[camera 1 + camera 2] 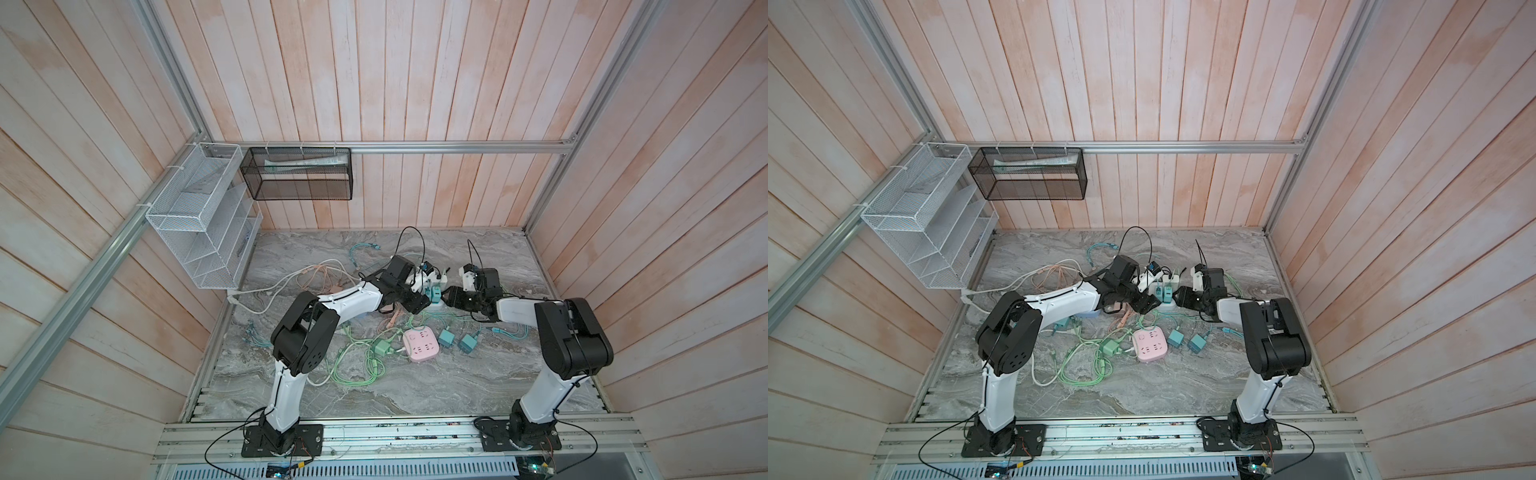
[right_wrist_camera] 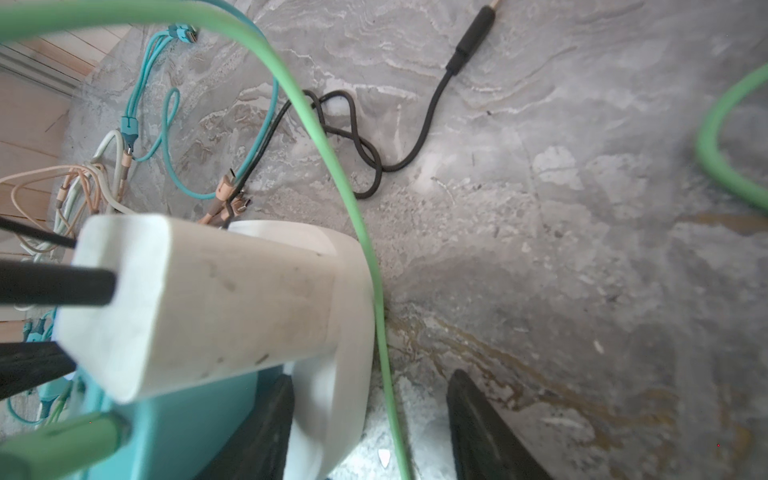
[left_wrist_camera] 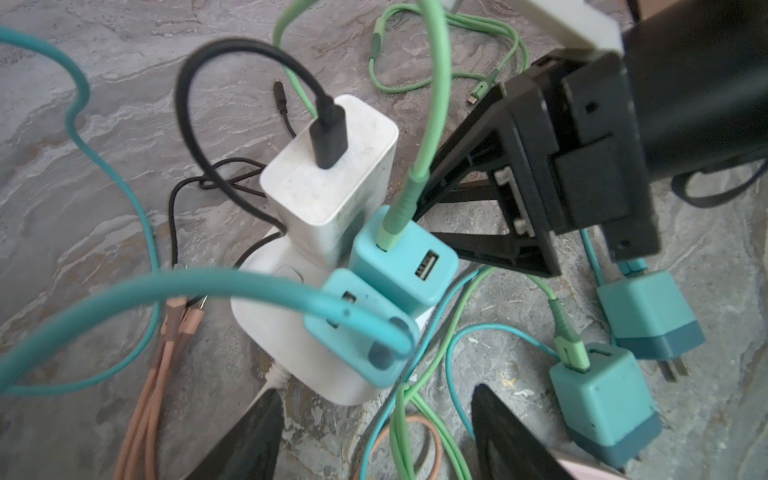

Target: Pull the plug off the socket

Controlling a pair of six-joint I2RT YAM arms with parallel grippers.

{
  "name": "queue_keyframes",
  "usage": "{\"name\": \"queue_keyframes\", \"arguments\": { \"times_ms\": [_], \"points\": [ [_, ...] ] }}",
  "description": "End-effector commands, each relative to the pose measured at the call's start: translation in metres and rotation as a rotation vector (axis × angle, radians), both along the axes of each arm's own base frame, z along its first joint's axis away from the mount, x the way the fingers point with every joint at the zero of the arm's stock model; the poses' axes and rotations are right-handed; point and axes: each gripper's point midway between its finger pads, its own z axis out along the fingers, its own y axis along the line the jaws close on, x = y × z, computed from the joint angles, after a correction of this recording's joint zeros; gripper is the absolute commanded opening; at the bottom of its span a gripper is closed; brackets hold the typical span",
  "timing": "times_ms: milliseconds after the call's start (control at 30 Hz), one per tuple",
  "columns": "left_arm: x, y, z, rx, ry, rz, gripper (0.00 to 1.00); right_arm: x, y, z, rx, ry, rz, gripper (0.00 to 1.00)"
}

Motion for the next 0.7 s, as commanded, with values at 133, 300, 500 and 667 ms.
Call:
{"name": "queue_keyframes", "arguments": {
  "times_ms": [133, 300, 500, 667],
  "points": [
    [0.009, -0.015, -0.016, 0.005, -0.047, -0.088, 0.77, -0.002, 0.003, -0.006, 0.002, 0.038, 0.012, 0.58],
    [0.009, -0.020, -0.012, -0.023, -0.046, -0.103, 0.77, -0.004, 0.001, -0.010, -0.011, 0.053, 0.005, 0.58],
    [-0.003, -0.031, -0.003, -0.054, -0.048, -0.141, 0.76, -0.002, 0.000, -0.011, -0.017, 0.056, 0.002, 0.58],
    [-0.018, -0.039, 0.000, -0.080, -0.032, -0.152, 0.73, 0.000, -0.002, -0.011, -0.016, 0.058, -0.005, 0.58]
  ]
}}
